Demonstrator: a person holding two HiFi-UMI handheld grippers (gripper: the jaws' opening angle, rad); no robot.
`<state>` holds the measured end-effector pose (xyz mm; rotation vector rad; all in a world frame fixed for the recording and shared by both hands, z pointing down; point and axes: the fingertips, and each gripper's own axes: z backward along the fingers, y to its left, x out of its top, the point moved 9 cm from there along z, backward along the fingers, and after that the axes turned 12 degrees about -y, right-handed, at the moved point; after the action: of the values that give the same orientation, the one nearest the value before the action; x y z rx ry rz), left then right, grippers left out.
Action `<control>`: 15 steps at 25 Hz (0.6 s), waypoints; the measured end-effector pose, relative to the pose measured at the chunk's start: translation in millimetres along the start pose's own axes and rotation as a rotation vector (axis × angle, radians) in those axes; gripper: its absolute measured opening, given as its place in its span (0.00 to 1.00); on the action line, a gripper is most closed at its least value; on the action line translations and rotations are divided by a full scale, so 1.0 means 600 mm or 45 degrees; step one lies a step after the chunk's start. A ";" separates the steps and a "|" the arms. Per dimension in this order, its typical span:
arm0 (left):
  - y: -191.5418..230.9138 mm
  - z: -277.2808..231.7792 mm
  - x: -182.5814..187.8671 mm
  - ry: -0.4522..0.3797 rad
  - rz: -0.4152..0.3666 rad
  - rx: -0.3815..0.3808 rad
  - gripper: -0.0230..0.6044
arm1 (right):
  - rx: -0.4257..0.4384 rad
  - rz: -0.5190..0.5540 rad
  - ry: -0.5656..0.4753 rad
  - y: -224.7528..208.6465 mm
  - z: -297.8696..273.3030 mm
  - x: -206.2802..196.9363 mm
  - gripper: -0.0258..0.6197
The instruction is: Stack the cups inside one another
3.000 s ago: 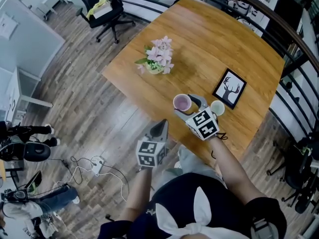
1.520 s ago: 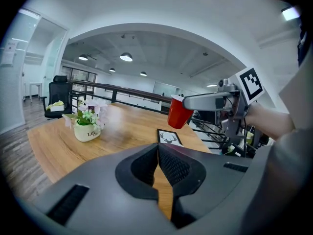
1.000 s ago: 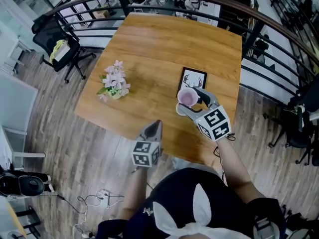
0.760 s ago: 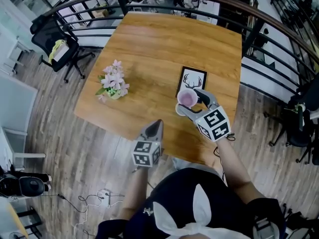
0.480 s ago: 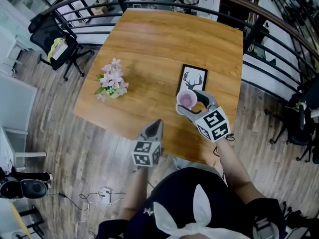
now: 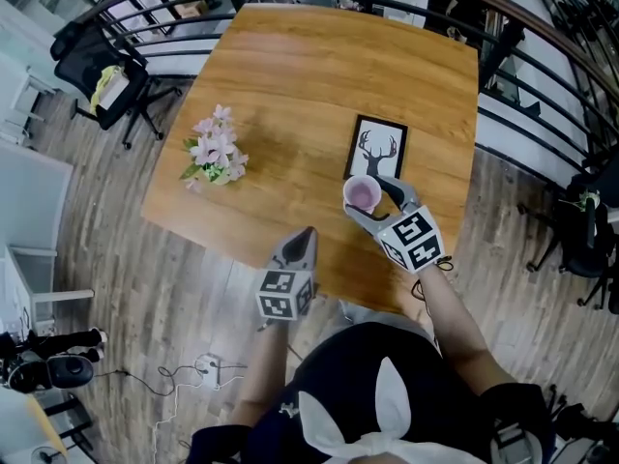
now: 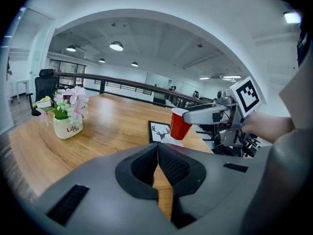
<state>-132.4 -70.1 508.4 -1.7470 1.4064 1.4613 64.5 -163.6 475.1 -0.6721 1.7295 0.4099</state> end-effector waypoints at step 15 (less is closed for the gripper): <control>0.011 -0.013 -0.008 -0.001 0.005 0.014 0.07 | 0.026 -0.004 0.137 -0.002 -0.032 -0.081 0.57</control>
<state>-134.2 -77.2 517.3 -1.7374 1.4156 1.4532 58.0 -165.2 527.0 -0.6927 1.8321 0.3591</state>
